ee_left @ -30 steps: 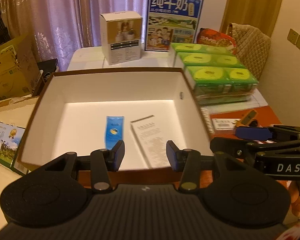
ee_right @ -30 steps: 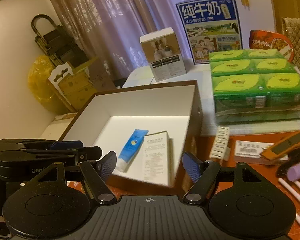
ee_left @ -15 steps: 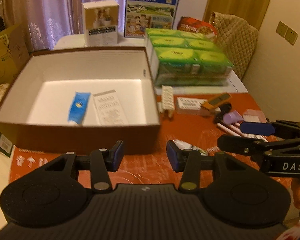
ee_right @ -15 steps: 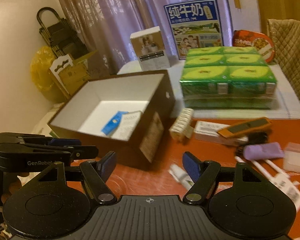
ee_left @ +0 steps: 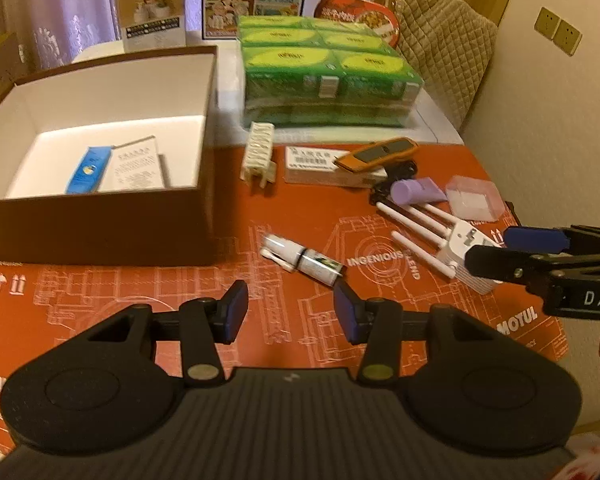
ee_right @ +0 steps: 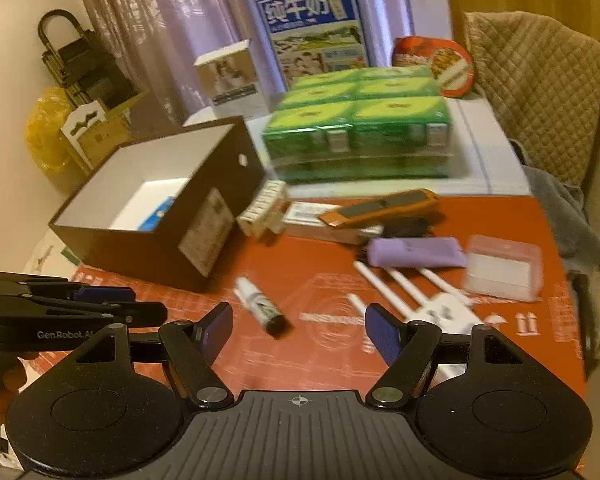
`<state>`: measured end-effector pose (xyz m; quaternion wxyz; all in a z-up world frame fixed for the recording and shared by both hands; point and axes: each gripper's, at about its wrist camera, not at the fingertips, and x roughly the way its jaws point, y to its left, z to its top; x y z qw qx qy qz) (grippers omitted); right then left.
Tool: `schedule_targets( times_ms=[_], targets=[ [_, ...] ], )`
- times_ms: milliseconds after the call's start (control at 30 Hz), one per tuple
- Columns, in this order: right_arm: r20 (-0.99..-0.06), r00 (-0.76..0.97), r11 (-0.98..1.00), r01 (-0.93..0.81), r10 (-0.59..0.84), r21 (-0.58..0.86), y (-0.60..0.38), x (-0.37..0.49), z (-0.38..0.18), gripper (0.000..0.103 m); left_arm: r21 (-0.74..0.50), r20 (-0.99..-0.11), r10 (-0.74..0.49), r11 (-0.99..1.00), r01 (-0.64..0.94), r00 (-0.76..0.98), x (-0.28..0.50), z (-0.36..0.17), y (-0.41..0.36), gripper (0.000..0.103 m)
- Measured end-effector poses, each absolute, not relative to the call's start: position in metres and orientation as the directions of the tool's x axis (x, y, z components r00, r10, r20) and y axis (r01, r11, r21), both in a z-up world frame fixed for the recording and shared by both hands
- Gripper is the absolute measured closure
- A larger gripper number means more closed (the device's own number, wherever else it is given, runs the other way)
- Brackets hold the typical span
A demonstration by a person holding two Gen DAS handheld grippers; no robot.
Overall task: Organize rigid objects
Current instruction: 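Withdraw both grippers from the box back toward the mat, then grasp the spray bottle with the left gripper while the right gripper grasps the white repeater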
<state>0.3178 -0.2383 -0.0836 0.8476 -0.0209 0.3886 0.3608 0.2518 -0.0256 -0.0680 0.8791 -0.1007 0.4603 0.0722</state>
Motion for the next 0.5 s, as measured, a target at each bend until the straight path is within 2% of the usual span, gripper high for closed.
schedule_targets(
  times_ms=[500],
  targets=[
    [-0.734, 0.451, 0.777, -0.609, 0.507, 0.163, -0.300, 0.365, -0.123, 0.033, -0.125, -0.854, 0.039, 0.952, -0.278, 0.518, 0.275, -0.104, -0.062, 0.060]
  ],
)
